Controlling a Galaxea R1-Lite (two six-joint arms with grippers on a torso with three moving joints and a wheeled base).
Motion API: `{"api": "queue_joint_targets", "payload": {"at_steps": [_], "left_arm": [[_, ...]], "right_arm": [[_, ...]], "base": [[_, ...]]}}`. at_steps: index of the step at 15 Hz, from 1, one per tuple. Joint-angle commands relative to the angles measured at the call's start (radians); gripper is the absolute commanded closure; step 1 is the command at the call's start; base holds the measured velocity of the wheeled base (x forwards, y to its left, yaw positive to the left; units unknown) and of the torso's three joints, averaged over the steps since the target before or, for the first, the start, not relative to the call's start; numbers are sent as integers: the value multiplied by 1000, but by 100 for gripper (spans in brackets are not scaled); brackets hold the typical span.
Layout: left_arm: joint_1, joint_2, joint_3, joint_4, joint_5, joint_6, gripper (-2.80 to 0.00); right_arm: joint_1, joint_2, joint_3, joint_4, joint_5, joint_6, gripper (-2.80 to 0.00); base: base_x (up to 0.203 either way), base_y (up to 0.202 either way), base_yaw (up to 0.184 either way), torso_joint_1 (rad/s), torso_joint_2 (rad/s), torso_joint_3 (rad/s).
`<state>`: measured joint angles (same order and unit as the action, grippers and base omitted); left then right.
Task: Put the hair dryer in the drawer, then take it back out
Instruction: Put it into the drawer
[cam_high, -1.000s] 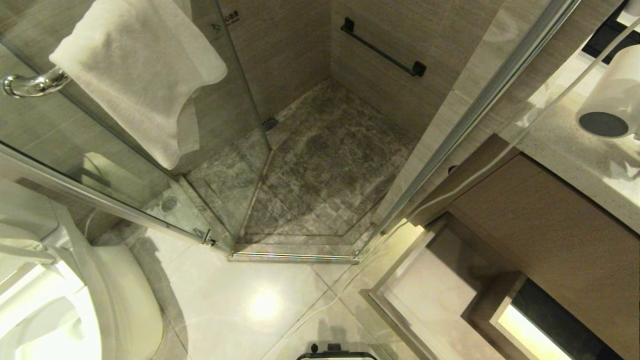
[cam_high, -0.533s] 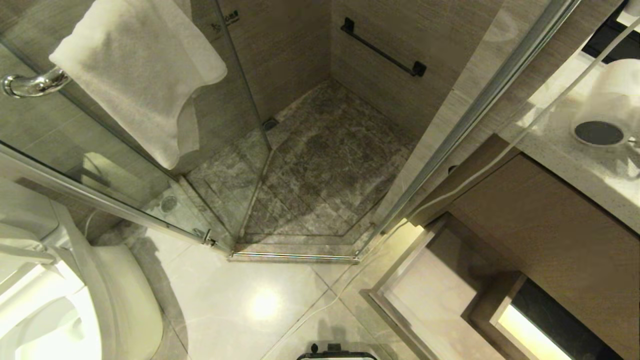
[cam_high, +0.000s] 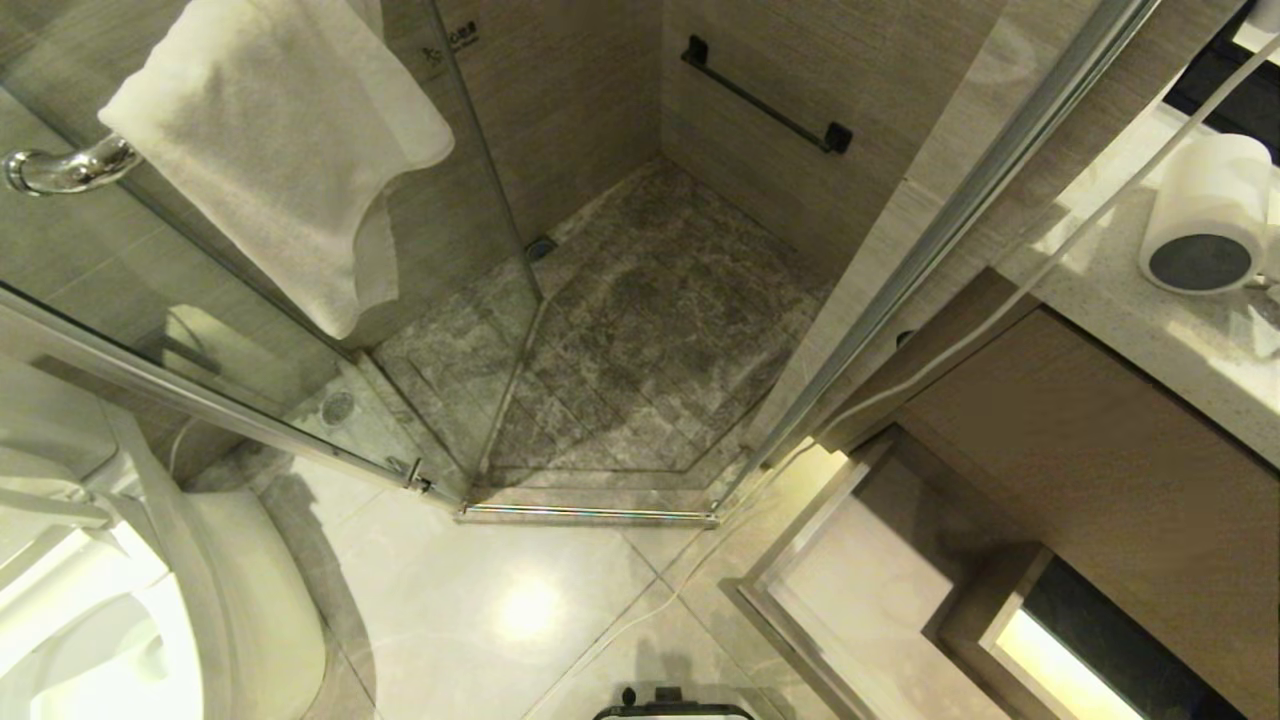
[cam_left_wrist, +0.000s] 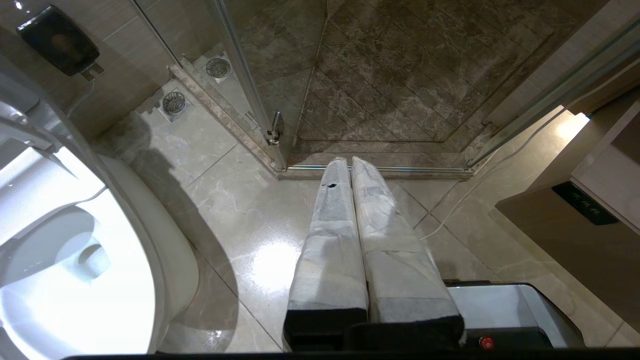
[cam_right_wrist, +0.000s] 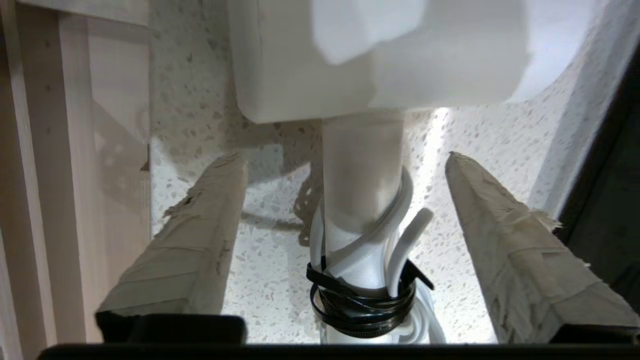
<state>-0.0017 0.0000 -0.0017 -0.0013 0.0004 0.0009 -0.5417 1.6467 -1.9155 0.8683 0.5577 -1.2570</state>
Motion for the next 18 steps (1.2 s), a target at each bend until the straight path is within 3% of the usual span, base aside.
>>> {"api": "queue_joint_targets", "payload": {"at_steps": [1, 2, 3, 11, 13, 18], "left_arm": [[0, 2, 0, 0, 1, -1, 0], [0, 2, 0, 0, 0, -1, 0], [0, 2, 0, 0, 0, 0, 0], [0, 2, 0, 0, 0, 1, 0], [0, 2, 0, 0, 0, -1, 0], [0, 2, 0, 0, 0, -1, 0]], "right_arm": [[-1, -34, 4, 3, 35, -7, -280], [0, -44, 7, 3, 65, -7, -280], [-3, -55, 9, 3, 90, -13, 0], [-1, -140, 46, 44, 113, 11, 0], [32, -178, 104, 49, 121, 105, 0], [234, -291, 262, 67, 119, 482, 0]], "base": [[0, 0, 0, 0, 0, 0], [0, 0, 0, 0, 0, 0], [0, 0, 0, 0, 0, 0], [0, 0, 0, 0, 0, 0], [0, 0, 0, 0, 0, 0], [0, 0, 0, 0, 0, 0]]}}
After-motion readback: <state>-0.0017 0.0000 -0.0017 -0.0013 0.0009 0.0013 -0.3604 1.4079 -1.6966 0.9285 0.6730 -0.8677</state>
